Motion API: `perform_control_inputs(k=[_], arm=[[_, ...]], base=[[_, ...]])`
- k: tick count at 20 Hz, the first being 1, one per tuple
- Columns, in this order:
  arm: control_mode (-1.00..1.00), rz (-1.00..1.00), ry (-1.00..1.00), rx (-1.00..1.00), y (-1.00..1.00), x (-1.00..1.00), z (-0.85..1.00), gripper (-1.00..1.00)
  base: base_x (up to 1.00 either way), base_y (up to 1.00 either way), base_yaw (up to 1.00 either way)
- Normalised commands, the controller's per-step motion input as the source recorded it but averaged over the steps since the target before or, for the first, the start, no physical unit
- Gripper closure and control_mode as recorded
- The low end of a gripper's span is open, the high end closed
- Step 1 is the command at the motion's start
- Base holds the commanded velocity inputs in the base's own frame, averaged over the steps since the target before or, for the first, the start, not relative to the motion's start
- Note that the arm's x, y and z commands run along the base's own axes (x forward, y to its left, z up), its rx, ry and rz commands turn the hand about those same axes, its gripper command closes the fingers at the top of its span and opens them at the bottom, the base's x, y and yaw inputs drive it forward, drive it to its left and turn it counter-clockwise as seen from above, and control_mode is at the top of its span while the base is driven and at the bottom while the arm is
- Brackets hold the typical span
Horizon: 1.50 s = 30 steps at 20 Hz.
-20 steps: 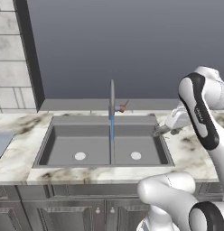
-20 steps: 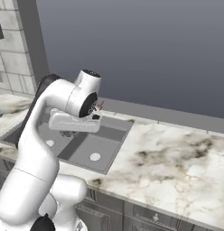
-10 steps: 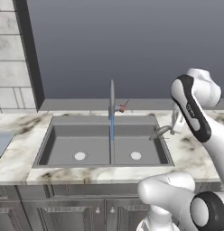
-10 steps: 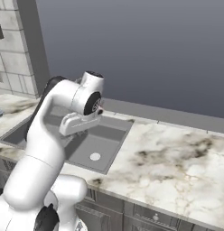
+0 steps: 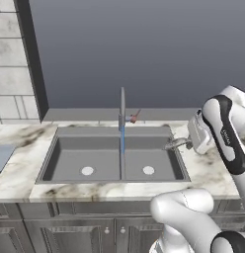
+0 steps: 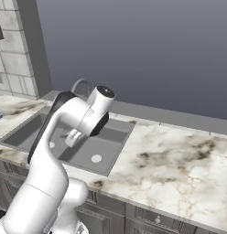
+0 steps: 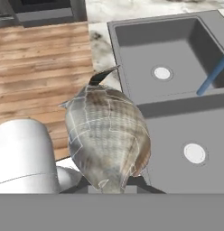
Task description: Take the fish out of the fridge, briefly rinse it in the sink, and place it on the tray next to the sink.
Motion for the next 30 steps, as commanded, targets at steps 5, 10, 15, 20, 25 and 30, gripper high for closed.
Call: perform_control_inputs(k=[5,10,15,20,25,30], arm=[[-1.0,0.04,-0.07,0.01,0.09,0.58,-0.03,1.0],[-1.0,0.09,-0.13,0.0,0.06,0.68,-0.16,1.0],[-1.0,0.14,-0.1,0.06,0.07,0.64,-0.16,1.0],[-1.0,0.11,-0.03,0.04,0.07,0.92,-0.15,1.0],[-1.0,0.1,-0.01,0.0,0.15,0.59,-0.22,1.0],[-1.0,0.11,0.0,0.0,0.32,0.43,-0.22,1.0]], base=[[0.0,0.0,0.0],[0.0,0.0,0.0],[0.0,0.0,0.0],[0.0,0.0,0.0],[0.0,0.0,0.0],[0.0,0.0,0.0]])
